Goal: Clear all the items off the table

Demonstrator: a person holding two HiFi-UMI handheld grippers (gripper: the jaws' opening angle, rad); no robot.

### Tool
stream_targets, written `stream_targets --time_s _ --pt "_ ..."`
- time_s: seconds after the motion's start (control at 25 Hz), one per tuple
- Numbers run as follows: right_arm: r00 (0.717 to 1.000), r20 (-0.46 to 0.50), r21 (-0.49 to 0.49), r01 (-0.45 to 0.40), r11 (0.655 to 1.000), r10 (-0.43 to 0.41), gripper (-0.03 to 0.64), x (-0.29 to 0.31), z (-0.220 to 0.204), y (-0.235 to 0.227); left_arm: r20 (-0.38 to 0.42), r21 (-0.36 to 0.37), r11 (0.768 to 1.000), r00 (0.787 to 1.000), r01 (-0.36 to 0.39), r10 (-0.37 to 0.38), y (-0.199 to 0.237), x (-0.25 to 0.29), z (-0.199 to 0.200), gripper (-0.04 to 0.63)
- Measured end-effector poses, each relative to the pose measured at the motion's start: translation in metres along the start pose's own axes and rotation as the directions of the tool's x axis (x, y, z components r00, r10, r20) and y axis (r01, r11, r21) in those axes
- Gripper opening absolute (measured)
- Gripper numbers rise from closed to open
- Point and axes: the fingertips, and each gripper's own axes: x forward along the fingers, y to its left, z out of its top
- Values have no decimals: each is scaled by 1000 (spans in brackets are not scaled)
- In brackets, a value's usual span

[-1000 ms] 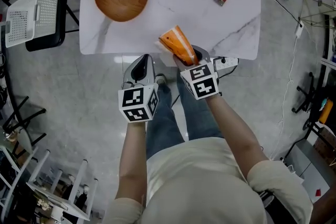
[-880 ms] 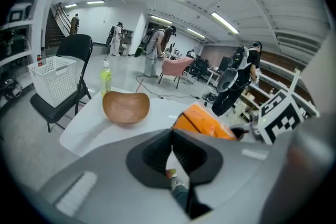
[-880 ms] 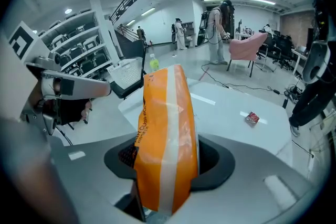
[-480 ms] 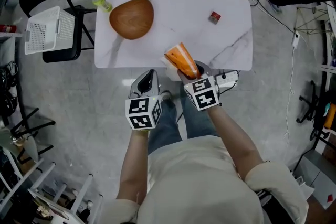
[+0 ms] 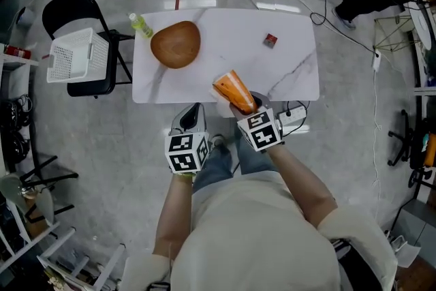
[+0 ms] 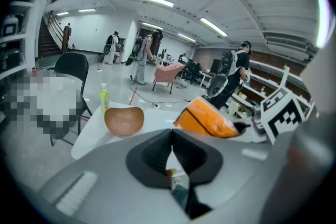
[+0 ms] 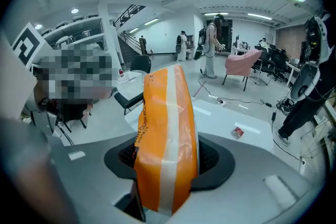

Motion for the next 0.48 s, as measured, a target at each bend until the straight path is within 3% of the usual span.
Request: stream_targets --time_s 0.48 --pt "998 57 -13 13 1000 -13 221 -44 14 23 60 18 1000 998 12 -13 -6 -47 15 9"
